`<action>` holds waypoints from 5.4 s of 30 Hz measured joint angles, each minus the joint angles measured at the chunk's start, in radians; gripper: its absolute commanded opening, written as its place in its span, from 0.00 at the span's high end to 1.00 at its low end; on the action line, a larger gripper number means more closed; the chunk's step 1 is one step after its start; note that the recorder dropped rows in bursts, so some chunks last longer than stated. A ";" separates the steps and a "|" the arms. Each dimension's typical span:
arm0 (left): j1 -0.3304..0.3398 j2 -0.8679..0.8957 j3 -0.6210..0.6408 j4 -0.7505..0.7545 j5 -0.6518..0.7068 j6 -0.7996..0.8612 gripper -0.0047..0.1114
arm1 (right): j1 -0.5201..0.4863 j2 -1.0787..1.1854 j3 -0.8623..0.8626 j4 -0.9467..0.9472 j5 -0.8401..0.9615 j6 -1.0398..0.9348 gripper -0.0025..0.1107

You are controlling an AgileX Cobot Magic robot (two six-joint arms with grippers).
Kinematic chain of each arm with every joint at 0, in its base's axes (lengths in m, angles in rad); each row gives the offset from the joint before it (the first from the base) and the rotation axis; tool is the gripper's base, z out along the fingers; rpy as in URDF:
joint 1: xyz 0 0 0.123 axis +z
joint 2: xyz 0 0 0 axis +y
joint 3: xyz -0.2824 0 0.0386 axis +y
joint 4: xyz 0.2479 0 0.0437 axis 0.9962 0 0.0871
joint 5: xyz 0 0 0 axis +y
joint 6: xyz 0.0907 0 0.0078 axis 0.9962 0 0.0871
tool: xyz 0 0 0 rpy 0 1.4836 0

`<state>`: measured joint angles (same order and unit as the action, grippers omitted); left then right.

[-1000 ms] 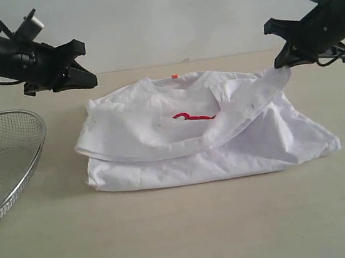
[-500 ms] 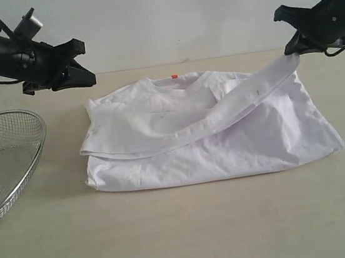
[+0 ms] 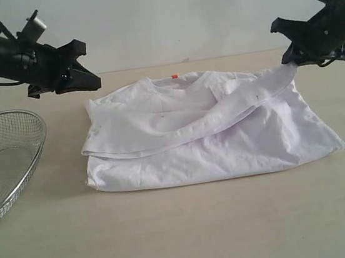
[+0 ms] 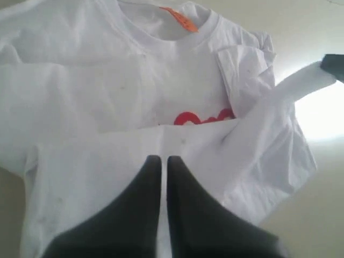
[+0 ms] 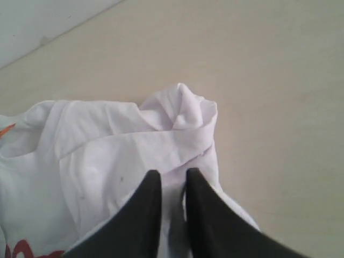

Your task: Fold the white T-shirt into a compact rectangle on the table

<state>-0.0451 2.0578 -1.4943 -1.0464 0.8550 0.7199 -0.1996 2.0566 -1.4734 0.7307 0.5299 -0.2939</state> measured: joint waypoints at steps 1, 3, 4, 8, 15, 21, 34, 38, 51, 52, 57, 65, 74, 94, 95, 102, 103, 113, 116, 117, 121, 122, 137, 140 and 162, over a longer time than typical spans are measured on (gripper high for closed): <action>0.000 0.000 0.000 0.000 0.014 0.000 0.92 | 0.000 0.008 0.000 -0.008 -0.007 0.000 0.46; 0.000 0.000 0.000 0.000 0.035 -0.004 0.92 | 0.000 0.015 0.000 -0.015 -0.019 0.007 0.32; 0.000 0.000 0.000 0.005 0.044 -0.004 0.92 | 0.000 0.014 0.000 -0.019 -0.021 0.019 0.33; 0.000 -0.027 0.000 0.069 0.051 -0.059 0.92 | 0.000 0.016 0.000 -0.079 -0.024 0.080 0.56; 0.023 -0.091 0.037 0.233 0.065 -0.183 0.92 | 0.000 -0.044 0.000 -0.290 0.075 0.218 0.98; 0.033 -0.184 0.182 0.253 0.086 -0.200 0.92 | 0.000 -0.135 0.000 -0.321 0.234 0.245 0.98; 0.033 -0.461 0.736 0.016 0.049 0.045 0.92 | 0.165 -0.290 0.406 -0.312 0.159 0.164 0.98; 0.033 -0.496 0.811 -0.019 -0.003 0.053 0.92 | 0.286 -0.290 0.539 -0.210 -0.040 0.089 0.98; 0.033 -0.503 0.902 -0.108 -0.011 0.138 0.92 | 0.429 -0.290 0.543 -0.179 -0.113 0.007 0.98; 0.033 -0.503 0.902 -0.110 -0.011 0.144 0.92 | 0.429 -0.290 0.543 -0.163 -0.131 0.007 0.98; 0.033 -0.503 0.904 -0.219 0.003 0.207 0.92 | 0.432 -0.265 0.480 -0.064 -0.155 -0.045 0.98; 0.033 -0.505 0.905 -0.424 0.086 0.354 0.92 | 0.508 -0.163 0.342 -0.016 -0.144 -0.072 0.98; 0.033 -0.505 0.908 -0.446 0.103 0.400 0.92 | 0.607 -0.073 0.338 -0.014 -0.223 -0.120 0.98; 0.033 -0.505 0.908 -0.460 0.103 0.414 0.92 | 0.607 -0.019 0.269 -0.011 -0.413 -0.124 0.98; 0.033 -0.505 0.908 -0.460 0.103 0.414 0.92 | 0.607 -0.019 0.269 -0.011 -0.432 -0.130 0.98; 0.033 -0.505 0.908 -0.457 0.103 0.414 0.92 | 0.553 0.055 0.136 -0.010 -0.456 -0.141 0.98; 0.033 -0.505 0.908 -0.457 0.103 0.414 0.92 | 0.538 0.074 0.103 -0.010 -0.433 -0.139 0.98; 0.033 -0.505 0.908 -0.455 0.097 0.414 0.92 | 0.418 0.119 -0.227 -0.006 -0.274 -0.096 0.98; 0.033 -0.505 0.908 -0.453 0.086 0.418 0.92 | 0.398 0.119 -0.255 -0.006 -0.162 -0.094 0.98; 0.033 -0.505 0.908 -0.453 0.083 0.422 0.92 | 0.397 0.119 -0.255 -0.006 -0.114 -0.092 0.98; 0.033 -0.505 0.908 -0.453 0.074 0.426 0.92 | 0.412 0.119 -0.211 -0.006 0.053 -0.089 0.84; 0.033 -0.505 0.908 -0.453 0.074 0.426 0.92 | 0.418 0.119 -0.201 -0.006 0.087 -0.086 0.77; 0.033 -0.505 0.908 -0.433 -0.013 0.433 0.92 | 0.436 0.122 -0.167 0.160 0.230 0.088 0.59; 0.033 -0.505 0.908 -0.433 -0.019 0.433 0.92 | 0.453 0.140 -0.167 0.169 0.257 0.095 0.59; 0.033 -0.505 0.908 -0.425 -0.030 0.433 0.92 | 0.502 0.171 -0.068 0.256 0.169 0.038 0.59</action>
<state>-0.0117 1.5532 -0.5859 -1.4712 0.8254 1.1532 0.3022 2.2275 -1.5412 0.9869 0.6989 -0.2563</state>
